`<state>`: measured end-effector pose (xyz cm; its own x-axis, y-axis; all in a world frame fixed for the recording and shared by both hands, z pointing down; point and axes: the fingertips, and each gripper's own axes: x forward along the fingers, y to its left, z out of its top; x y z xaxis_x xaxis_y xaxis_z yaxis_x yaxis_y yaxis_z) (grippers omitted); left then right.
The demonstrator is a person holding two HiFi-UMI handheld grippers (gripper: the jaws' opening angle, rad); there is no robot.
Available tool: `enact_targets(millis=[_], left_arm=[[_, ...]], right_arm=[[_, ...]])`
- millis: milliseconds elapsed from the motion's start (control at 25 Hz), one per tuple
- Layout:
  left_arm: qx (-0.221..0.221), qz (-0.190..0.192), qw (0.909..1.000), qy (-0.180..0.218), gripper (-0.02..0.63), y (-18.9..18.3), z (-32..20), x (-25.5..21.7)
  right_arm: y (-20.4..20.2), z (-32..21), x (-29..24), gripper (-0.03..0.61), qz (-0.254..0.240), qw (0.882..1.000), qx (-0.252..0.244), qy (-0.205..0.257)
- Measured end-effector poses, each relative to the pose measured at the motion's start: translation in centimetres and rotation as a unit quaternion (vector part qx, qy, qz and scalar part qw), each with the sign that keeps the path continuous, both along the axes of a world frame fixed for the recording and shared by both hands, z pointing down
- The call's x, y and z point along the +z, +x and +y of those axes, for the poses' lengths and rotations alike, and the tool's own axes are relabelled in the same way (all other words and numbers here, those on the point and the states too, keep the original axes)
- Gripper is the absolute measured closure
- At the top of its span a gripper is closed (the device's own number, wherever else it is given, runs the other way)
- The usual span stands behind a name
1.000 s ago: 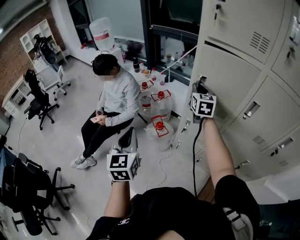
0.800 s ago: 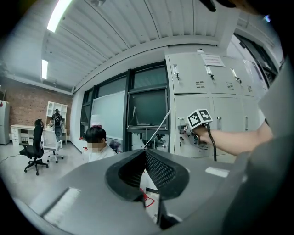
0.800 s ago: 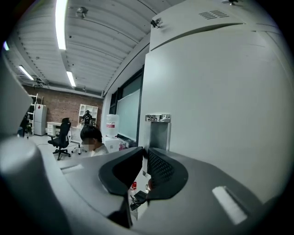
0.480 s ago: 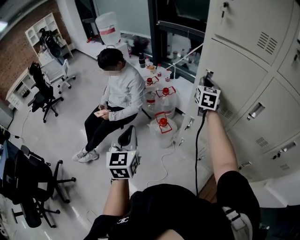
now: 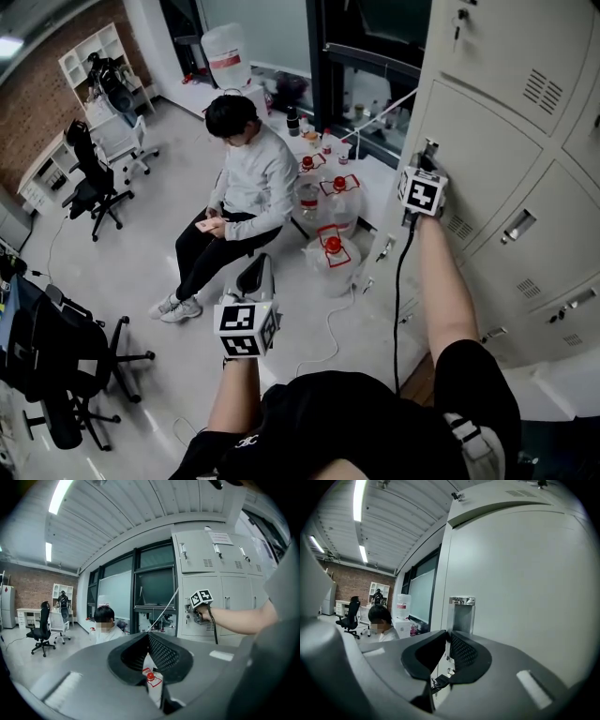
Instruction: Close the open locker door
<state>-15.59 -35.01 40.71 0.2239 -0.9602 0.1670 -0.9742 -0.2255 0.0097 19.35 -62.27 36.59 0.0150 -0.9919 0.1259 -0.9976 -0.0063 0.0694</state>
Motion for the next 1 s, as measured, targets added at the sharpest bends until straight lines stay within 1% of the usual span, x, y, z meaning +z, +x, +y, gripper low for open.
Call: enact_targets(millis=[120,280,400,520,720,840,920,1000], left_arm=[[0.0,0.001,1.0,-0.002,0.612,-0.1,0.1,0.3],[0.004,0.0,1.0,-0.003,0.613,0.0,0.0,0.5],[0.007,0.002,1.0,-0.006,0.612,0.1,-0.1,0.5],[0.016,0.002,0.9999,-0.005,0.612,0.5,-0.4,0.5],[0.039,0.008,0.9992,-0.004,0.613,2.0,-1.2,0.7],[0.054,0.01,0.9985,0.006,0.613,3.3,-1.6,0.4],[0.063,0.013,0.9978,0.016,0.612,4.1,-1.6,0.1],[0.072,0.015,0.997,0.024,0.612,4.8,-1.6,-0.1]], right_arm=[[-0.2,-0.1,0.0,0.535,0.0,1.0,-0.003,0.0],[-0.2,0.6,0.3,0.532,0.014,1.0,-0.001,0.004],[0.2,1.3,0.5,0.532,0.007,1.0,0.007,0.004],[0.5,2.8,1.1,0.532,0.0,1.0,0.002,0.002],[-1.1,8.4,1.2,0.534,0.0,0.998,-0.012,0.054],[-3.1,12.7,1.0,0.535,-0.006,0.996,-0.04,0.077],[-4.7,15.7,0.8,0.537,-0.019,0.994,-0.063,0.086],[-5.7,18.4,0.5,0.568,-0.029,0.993,-0.076,0.091]])
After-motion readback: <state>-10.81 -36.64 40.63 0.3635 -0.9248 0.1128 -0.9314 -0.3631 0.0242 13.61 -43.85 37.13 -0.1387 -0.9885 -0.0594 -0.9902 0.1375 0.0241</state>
